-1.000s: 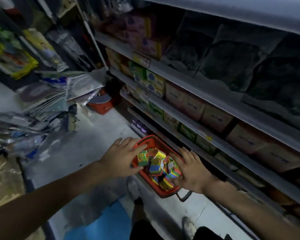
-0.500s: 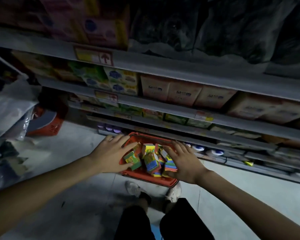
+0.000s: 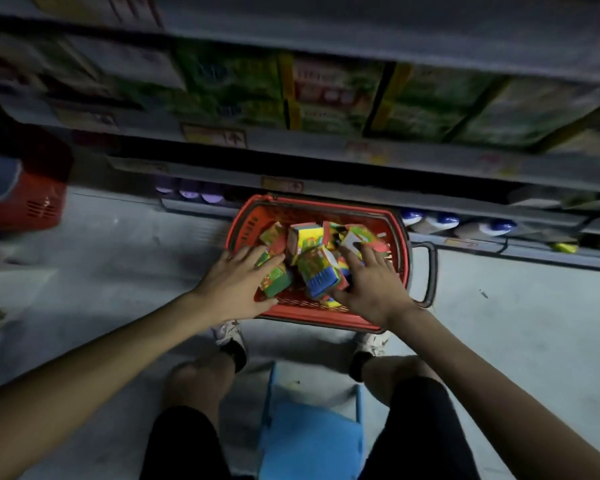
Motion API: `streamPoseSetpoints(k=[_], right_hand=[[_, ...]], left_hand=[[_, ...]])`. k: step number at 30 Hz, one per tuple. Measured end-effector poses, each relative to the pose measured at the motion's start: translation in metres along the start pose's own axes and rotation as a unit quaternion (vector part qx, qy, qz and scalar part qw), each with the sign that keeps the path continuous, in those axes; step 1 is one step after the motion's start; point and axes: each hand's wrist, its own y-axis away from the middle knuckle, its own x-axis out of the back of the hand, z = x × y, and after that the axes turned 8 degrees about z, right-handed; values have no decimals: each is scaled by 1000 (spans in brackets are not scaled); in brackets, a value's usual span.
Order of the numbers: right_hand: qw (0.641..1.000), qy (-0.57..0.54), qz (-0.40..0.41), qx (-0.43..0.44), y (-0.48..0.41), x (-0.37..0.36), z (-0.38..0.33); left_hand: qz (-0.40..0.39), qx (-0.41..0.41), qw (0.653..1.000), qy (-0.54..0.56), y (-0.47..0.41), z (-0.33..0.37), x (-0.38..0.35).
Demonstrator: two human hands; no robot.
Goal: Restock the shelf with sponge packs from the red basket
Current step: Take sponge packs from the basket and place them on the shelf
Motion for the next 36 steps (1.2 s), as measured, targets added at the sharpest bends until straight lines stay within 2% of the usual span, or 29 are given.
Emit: streamPoseSetpoints(k=[5,8,10,17,23,28,36], right_hand=[[1000,7,28,-7,-64,-97,18],[999,11,41,-2,-96,-139,31],[998,29,46,19,-110,-157,38],[981,64,143,115,-139,-175,51],[963,74,204,163,-122,-179,49],[963,23,247,110,-94,-177,66],[963,9,267,-43,-83,-160,124]], left_hand=[[14,18,1000,7,-53,-31,-112],[35,61,997,37,-85,-41,-158],[35,59,996,53,-102,-46,-179],[18,-22,1000,10,-144,-55,-191],[2,-16,999,-39,-136,-53,-195],[-17,13,999,-40,-109,-43,-213],[1,49,999,0,-86,-46,-249]])
